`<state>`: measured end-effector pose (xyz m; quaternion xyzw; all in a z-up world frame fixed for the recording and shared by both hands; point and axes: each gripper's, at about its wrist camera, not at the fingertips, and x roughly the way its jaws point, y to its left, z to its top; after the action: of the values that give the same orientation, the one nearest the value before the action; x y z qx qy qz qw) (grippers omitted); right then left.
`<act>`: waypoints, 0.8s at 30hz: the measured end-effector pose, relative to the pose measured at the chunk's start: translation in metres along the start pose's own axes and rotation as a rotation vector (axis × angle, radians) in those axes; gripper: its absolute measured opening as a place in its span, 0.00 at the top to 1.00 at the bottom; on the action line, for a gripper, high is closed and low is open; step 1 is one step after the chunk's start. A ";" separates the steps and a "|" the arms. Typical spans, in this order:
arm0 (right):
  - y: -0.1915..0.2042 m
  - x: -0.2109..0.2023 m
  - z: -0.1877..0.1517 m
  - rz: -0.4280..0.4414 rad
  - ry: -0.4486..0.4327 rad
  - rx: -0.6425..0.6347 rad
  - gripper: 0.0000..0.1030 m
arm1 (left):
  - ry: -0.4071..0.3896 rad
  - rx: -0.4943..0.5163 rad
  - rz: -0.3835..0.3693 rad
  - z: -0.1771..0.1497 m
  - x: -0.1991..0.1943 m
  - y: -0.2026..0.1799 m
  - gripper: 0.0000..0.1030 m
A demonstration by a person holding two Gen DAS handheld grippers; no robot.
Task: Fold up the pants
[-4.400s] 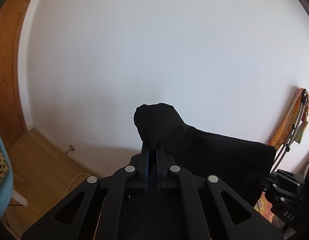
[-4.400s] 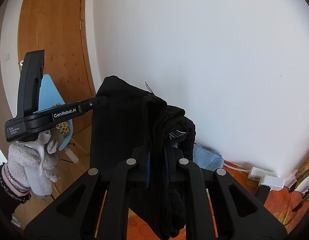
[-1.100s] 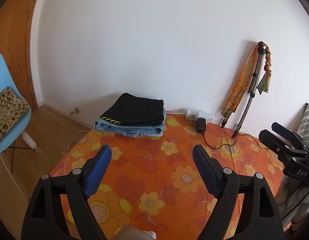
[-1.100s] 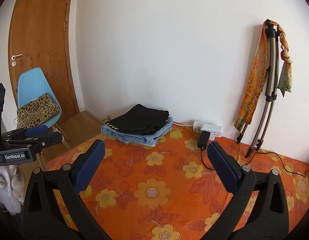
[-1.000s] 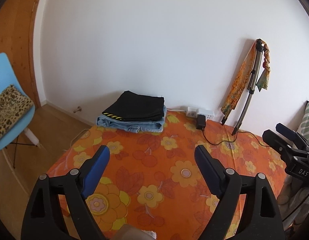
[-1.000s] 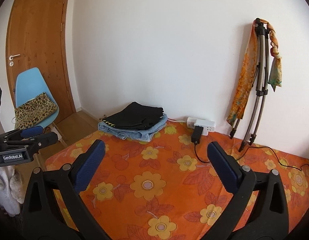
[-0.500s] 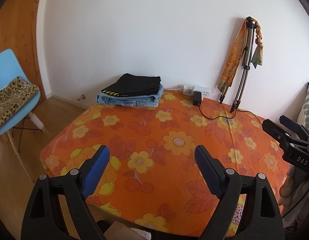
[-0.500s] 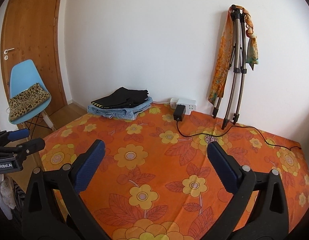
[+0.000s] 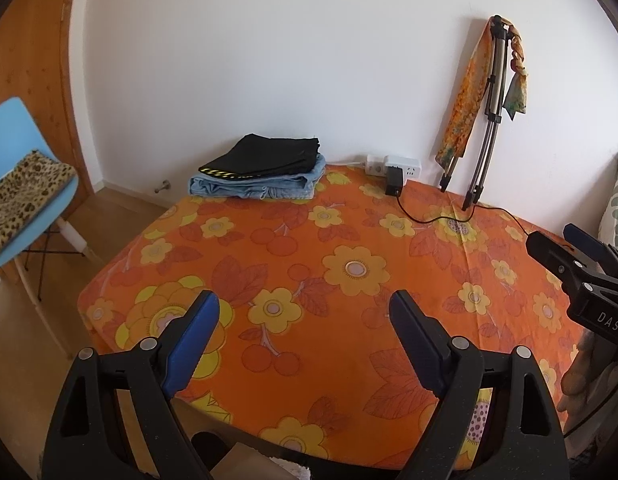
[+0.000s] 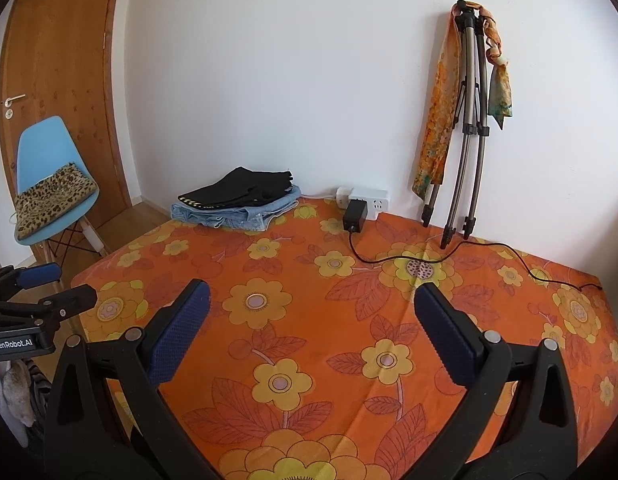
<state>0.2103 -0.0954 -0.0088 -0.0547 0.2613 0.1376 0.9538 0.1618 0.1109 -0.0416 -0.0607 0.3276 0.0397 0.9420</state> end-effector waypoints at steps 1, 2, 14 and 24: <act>-0.001 0.001 -0.001 0.000 0.004 0.005 0.00 | 0.000 0.002 0.001 0.000 0.000 0.000 0.15; -0.003 0.001 -0.001 0.000 0.006 0.008 0.00 | 0.000 0.003 0.001 0.000 0.001 -0.001 0.15; 0.002 0.000 -0.003 -0.007 0.002 -0.012 0.00 | -0.006 -0.006 0.001 -0.001 0.001 0.000 0.15; 0.002 0.000 -0.003 -0.009 -0.001 -0.013 0.00 | -0.015 -0.012 0.005 0.000 -0.003 0.002 0.15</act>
<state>0.2083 -0.0939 -0.0115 -0.0621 0.2598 0.1352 0.9541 0.1592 0.1126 -0.0404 -0.0651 0.3205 0.0443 0.9440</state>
